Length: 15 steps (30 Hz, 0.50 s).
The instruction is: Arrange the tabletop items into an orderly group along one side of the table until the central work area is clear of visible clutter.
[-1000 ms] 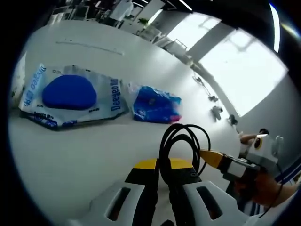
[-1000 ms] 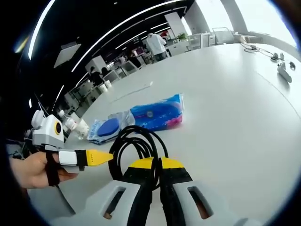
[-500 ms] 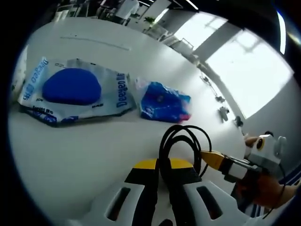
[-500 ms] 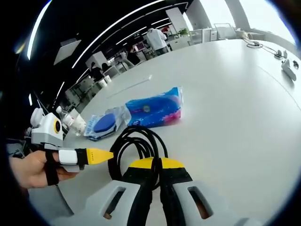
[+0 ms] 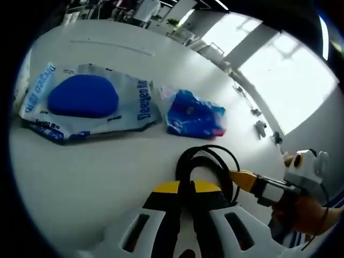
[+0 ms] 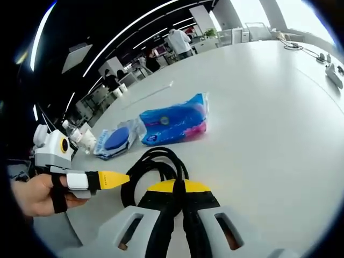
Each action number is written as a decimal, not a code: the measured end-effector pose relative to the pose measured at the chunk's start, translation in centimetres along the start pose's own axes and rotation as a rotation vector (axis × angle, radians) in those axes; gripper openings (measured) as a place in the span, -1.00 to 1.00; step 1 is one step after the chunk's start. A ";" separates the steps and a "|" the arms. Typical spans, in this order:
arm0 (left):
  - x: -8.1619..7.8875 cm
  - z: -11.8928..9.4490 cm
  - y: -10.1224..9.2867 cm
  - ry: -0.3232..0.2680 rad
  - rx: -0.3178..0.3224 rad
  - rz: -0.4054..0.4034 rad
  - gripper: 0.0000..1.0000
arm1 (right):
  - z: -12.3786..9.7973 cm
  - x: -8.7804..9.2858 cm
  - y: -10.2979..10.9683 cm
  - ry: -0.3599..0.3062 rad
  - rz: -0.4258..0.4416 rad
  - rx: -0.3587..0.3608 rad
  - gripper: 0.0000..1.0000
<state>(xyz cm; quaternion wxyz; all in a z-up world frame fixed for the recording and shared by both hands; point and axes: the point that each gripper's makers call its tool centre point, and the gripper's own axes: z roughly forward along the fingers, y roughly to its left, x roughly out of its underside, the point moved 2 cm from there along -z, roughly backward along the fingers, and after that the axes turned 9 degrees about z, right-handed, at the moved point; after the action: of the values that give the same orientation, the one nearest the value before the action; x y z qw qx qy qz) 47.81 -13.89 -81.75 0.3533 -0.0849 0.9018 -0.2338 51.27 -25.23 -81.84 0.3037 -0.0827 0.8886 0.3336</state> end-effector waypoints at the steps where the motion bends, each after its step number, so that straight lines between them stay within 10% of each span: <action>1: 0.0 0.0 0.0 0.000 -0.001 -0.001 -0.96 | 0.1 0.0 -0.1 0.000 0.003 -0.004 -1.00; 15: 0.1 -0.1 0.1 -0.014 -0.001 -0.005 -0.95 | 0.2 0.0 -0.2 0.003 -0.013 -0.002 -0.99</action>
<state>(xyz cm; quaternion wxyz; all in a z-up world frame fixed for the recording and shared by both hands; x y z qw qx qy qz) 47.71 -13.77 -81.81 0.3591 -0.0888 0.8992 -0.2337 51.43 -25.20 -82.07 0.3046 -0.0893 0.8881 0.3323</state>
